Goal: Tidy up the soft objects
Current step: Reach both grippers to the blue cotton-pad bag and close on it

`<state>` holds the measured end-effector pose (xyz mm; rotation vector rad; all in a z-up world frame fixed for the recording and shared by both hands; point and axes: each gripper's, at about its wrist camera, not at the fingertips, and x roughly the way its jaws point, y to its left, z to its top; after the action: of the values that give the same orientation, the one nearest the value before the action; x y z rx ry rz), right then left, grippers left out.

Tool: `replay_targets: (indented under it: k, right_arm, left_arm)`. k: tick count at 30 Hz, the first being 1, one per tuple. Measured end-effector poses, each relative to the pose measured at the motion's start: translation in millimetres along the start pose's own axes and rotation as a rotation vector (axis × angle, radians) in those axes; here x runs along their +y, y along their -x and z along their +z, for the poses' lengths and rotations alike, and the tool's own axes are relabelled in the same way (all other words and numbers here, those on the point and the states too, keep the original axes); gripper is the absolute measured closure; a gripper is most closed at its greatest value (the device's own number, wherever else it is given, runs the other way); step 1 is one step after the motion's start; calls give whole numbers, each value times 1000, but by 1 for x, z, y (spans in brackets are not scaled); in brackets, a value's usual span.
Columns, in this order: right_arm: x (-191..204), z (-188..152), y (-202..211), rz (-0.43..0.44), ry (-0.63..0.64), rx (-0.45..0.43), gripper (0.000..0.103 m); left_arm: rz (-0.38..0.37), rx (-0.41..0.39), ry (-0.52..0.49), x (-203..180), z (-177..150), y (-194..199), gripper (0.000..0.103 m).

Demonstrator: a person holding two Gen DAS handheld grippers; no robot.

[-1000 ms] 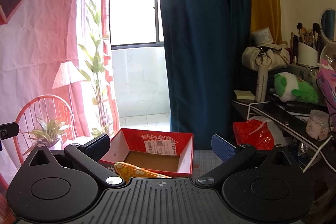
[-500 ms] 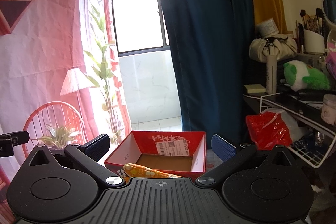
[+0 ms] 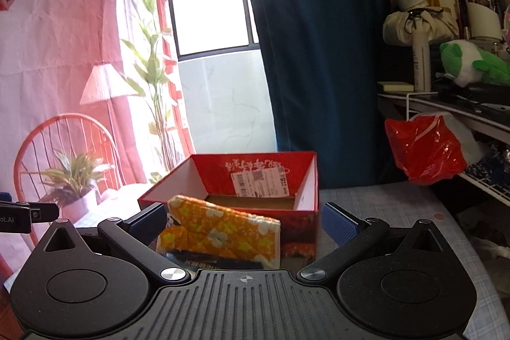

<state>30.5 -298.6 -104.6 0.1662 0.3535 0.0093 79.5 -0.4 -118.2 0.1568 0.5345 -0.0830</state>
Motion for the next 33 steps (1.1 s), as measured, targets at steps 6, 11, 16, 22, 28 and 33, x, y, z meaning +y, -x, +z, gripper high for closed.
replay_targets:
  k: [6,11,16,22,28,33]
  right_arm:
    - [-4,-21,-15,36,-24,105,0]
    - [-4,-31,-21,16,-26,122,0]
    - [-4,-42,-35,35,-10,163,2]
    - [1,-62,-73,55,51,266,24]
    - [-3,-75,-86,118,6,323,26]
    - [-8,-80,-92,155,-13,343,27]
  left_arm:
    - [-30,42,-26,-10,-17,-20,0]
    - [-73,63,-30,-15,-20,-27,0]
    - [-168,59,-37,-21,-24,-37,0]
    - [-287,101,10,-25,-22,-65,8]
    - [-405,215,10,-37,-32,-108,28]
    - [-441,263,-22,-48,-51,-126,48]
